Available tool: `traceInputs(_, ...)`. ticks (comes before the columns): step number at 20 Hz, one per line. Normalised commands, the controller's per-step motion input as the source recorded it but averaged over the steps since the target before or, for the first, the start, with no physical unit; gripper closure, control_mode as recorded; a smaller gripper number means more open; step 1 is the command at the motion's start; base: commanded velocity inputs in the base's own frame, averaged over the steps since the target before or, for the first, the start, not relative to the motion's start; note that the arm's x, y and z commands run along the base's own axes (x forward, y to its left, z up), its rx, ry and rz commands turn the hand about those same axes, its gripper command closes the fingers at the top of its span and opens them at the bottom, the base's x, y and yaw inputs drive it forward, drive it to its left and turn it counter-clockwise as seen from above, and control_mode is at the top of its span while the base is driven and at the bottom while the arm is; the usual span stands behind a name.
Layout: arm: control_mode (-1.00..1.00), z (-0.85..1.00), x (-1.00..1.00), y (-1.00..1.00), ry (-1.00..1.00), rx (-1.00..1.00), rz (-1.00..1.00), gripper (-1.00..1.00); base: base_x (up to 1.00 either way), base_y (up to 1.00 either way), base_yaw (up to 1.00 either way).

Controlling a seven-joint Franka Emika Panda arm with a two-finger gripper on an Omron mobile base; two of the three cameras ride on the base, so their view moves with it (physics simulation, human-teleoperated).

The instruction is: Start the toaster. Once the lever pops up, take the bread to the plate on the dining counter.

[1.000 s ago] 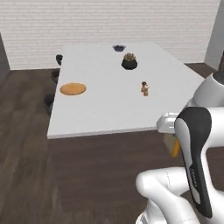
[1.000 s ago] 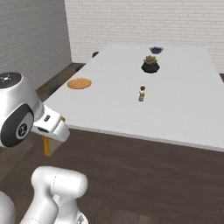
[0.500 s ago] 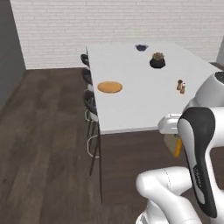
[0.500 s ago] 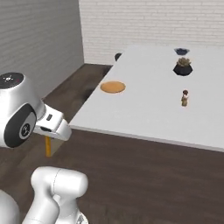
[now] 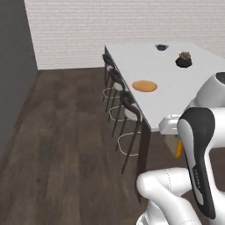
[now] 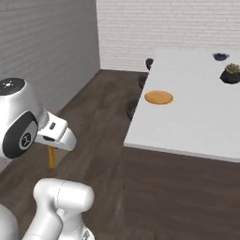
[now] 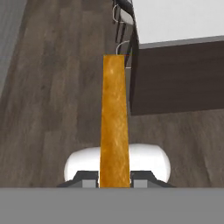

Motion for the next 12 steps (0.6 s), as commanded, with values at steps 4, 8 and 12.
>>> traceInputs(4, 1.0, 0.0, 0.0, 0.0, 0.0, 0.0, 0.0, 1.0, 0.54, 1.0, -0.05)
traceInputs(8, 1.0, 0.0, 0.0, 0.0, 0.0, 0.0, 0.0, 1.0, 0.76, 1.0, -0.07)
traceInputs(12, 1.0, 0.0, 0.0, 0.0, 0.0, 0.0, 0.0, 1.0, 0.87, 0.98, -0.08)
